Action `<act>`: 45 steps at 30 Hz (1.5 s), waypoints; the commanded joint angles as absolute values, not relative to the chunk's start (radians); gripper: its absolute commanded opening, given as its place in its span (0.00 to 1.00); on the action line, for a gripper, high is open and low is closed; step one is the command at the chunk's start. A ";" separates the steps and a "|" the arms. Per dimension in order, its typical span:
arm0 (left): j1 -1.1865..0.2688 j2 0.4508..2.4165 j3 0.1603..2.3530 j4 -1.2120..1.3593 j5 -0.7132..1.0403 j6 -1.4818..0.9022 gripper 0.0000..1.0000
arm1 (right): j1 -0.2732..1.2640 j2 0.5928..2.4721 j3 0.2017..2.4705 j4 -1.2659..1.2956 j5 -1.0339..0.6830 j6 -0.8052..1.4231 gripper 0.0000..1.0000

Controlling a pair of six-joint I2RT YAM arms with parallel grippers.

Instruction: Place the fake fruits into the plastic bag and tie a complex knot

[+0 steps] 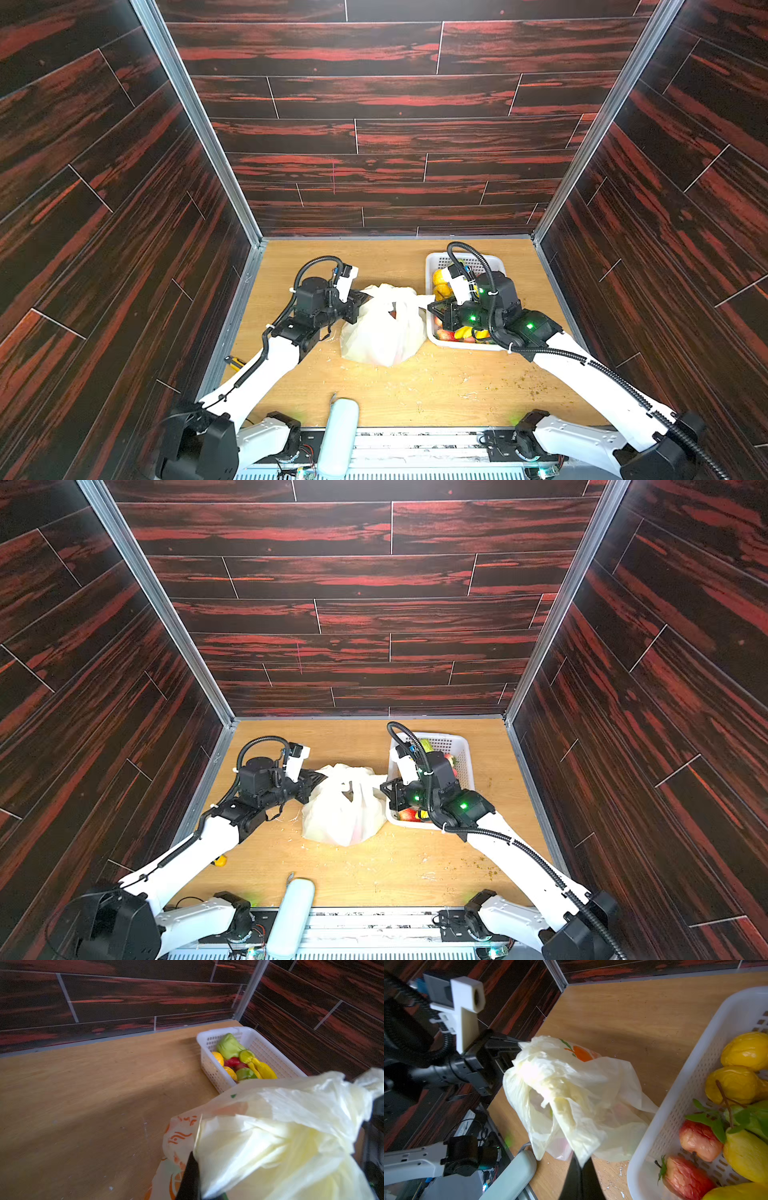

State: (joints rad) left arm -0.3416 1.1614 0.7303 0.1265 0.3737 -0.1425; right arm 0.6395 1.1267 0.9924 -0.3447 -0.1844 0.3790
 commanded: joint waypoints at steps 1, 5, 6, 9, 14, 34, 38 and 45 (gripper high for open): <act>-0.331 1.113 0.707 0.120 0.265 -0.210 0.00 | 0.637 1.115 1.012 -0.391 -0.128 0.399 0.00; -0.331 1.087 0.690 0.098 0.226 -0.228 0.00 | 0.634 1.124 1.012 -0.400 -0.104 0.397 0.00; -0.331 1.082 0.690 0.083 0.210 -0.230 0.00 | 0.633 1.126 1.010 -0.400 -0.095 0.394 0.00; -0.330 1.065 0.690 0.046 0.180 -0.237 0.00 | 0.628 1.130 1.003 -0.403 -0.069 0.393 0.00; -0.330 1.037 0.674 0.032 0.127 -0.262 0.00 | 0.616 1.142 0.991 -0.408 -0.038 0.392 0.00; -0.286 0.912 0.613 -0.039 -0.095 -0.315 0.00 | 0.556 1.150 0.927 -0.425 0.088 0.376 0.00; -0.261 0.909 0.599 -0.045 -0.089 -0.336 0.00 | 0.537 1.153 0.913 -0.423 0.094 0.369 0.00; -0.209 0.920 0.569 -0.055 -0.103 -0.389 0.00 | 0.483 1.157 0.862 -0.408 0.107 0.356 0.00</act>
